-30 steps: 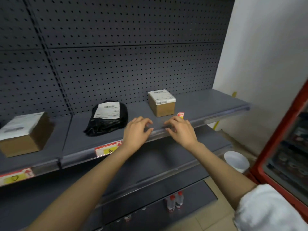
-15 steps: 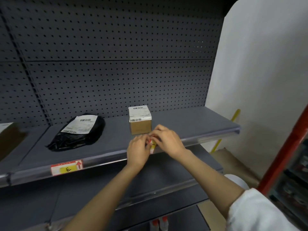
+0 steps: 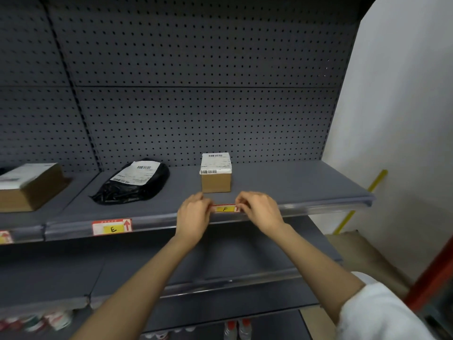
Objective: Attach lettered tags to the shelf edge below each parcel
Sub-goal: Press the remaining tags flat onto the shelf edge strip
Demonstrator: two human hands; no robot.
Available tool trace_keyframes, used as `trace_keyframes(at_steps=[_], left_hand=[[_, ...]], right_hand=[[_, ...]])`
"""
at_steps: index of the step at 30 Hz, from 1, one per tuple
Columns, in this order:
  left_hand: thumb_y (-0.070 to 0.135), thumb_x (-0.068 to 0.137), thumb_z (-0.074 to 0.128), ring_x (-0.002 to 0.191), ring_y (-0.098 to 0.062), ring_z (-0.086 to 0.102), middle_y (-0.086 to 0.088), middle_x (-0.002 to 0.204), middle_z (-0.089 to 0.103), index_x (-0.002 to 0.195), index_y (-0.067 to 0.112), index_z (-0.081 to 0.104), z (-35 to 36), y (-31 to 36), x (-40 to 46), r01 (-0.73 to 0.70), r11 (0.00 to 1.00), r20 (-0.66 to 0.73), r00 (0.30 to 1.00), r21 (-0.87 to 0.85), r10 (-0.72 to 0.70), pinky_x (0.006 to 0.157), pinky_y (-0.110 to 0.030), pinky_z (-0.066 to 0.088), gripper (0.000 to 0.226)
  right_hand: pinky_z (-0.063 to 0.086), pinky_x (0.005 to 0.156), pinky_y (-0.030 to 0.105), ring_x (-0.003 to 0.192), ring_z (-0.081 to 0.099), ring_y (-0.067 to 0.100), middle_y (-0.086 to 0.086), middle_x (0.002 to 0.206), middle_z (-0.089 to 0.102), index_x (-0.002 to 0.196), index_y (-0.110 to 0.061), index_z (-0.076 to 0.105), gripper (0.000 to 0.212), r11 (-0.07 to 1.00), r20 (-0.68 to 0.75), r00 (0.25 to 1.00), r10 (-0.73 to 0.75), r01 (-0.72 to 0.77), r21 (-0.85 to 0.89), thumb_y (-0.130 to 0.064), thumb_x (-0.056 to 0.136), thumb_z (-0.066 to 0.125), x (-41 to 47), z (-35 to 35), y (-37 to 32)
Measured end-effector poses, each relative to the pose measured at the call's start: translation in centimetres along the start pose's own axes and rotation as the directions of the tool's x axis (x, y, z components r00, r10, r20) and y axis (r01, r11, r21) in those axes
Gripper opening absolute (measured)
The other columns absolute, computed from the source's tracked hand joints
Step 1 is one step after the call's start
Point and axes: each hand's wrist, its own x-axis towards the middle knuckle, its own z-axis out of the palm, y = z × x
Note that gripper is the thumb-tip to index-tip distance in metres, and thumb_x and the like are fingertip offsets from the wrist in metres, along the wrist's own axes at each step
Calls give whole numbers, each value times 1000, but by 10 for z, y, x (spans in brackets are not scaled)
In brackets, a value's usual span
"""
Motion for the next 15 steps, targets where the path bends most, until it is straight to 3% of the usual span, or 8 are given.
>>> trace_keyframes(at_steps=[7,11,15], left_hand=[[2,81,58,78,-31,58,-12,84,69,83,11,61,-7,1,-4,-11,999,-22,1000,51,12,68,-35,41,9],[9,84,59,82,-28,58,-10,88,68,87,11,59,-3,-2,-2,23,1000,5,1000,18,-23,70,-36,44,3],[18,76,72,93,-24,53,-6,99,59,99,14,53,8,-5,-10,-4,999,81,997,51,0,79,-34,45,30]], right_hand=[[47,70,29,84,64,21,1,95,64,90,-18,63,6,1000,-15,999,-28,28,1,-14,88,60,8,-1,-7],[49,72,30,87,65,22,3,99,65,92,-16,61,4,1000,33,999,-4,4,0,-16,89,59,10,3,-7],[47,72,27,87,64,19,3,101,65,93,-17,58,3,1000,45,999,21,-22,9,-18,90,58,7,7,-4]])
